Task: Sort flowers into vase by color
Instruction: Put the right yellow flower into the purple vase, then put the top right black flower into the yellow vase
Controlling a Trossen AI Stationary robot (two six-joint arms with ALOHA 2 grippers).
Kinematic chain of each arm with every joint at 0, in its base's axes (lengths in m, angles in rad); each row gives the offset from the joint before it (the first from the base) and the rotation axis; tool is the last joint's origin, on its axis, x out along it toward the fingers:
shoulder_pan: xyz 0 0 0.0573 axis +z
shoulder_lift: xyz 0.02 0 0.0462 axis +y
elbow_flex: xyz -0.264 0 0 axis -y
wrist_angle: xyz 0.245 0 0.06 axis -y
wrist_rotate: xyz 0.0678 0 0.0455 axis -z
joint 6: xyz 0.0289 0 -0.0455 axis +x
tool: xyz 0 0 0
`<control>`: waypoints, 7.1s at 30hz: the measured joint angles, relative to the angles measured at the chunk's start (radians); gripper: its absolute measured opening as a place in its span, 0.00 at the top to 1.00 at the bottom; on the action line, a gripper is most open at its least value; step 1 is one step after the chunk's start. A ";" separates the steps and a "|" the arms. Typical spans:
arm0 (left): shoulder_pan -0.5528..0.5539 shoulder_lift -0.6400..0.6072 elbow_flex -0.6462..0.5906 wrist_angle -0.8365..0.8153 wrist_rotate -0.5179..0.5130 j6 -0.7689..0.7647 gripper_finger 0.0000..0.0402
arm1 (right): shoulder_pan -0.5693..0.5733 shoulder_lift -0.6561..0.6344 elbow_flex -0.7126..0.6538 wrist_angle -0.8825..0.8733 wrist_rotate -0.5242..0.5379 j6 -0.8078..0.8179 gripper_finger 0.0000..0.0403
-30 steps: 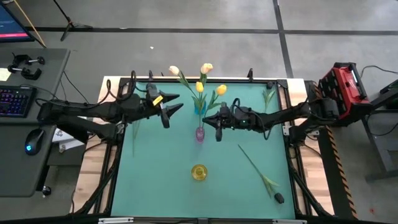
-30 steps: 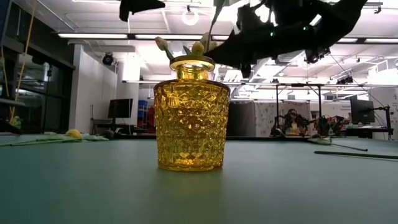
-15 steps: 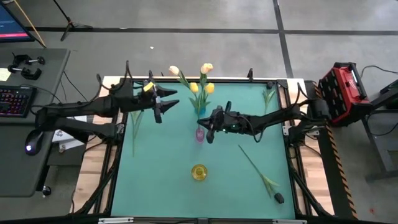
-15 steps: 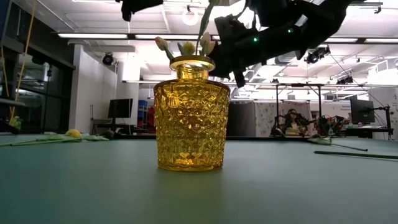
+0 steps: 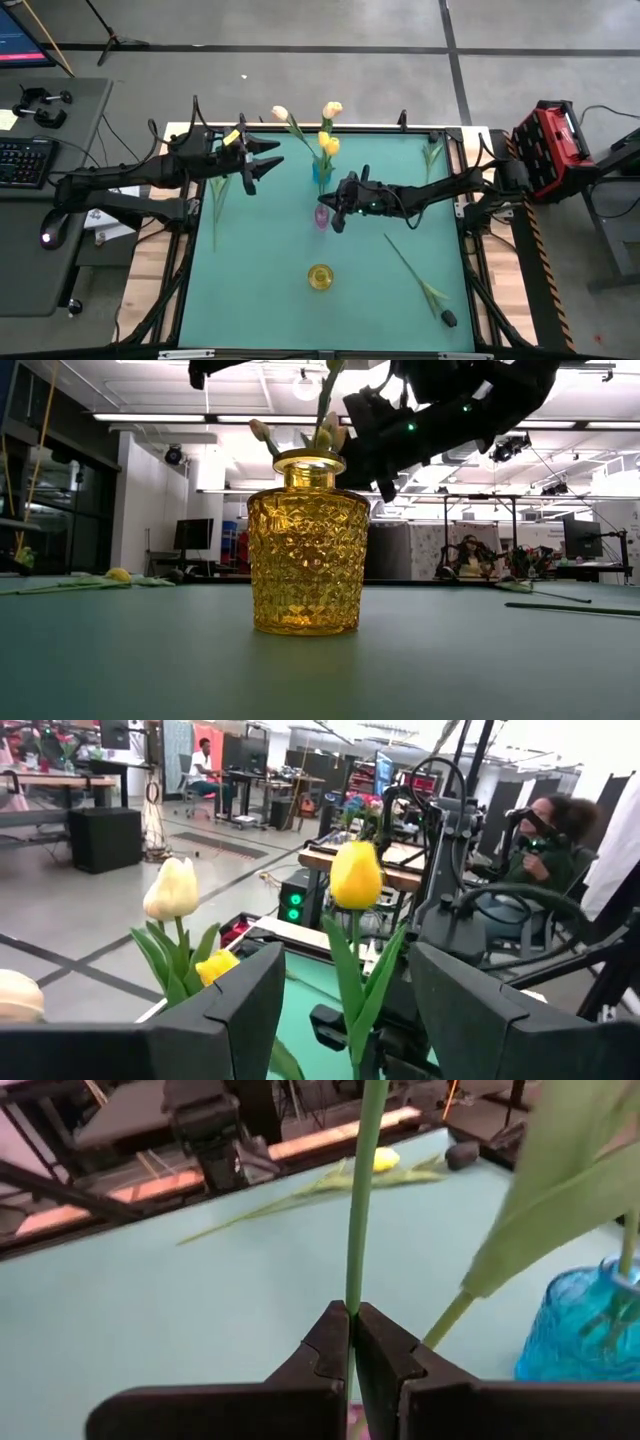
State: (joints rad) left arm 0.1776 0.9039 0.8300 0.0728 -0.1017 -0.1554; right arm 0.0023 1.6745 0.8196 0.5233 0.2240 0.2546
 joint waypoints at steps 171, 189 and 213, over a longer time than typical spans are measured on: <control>-0.001 -0.053 0.000 0.003 -0.164 -0.155 0.50 | 0.263 0.130 0.031 0.883 -0.207 -0.120 1.00; -0.001 -0.053 0.000 0.000 -0.164 -0.149 0.50 | 0.302 0.129 0.030 0.710 -0.194 -0.075 1.00; -0.002 -0.053 0.000 -0.001 -0.163 -0.254 0.50 | 0.306 -0.292 0.030 -0.322 -0.294 0.157 0.53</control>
State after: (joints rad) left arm 0.1761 0.8507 0.8303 0.0719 -0.2649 -0.4093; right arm 0.3084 1.3824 0.8494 0.2012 -0.0699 0.4116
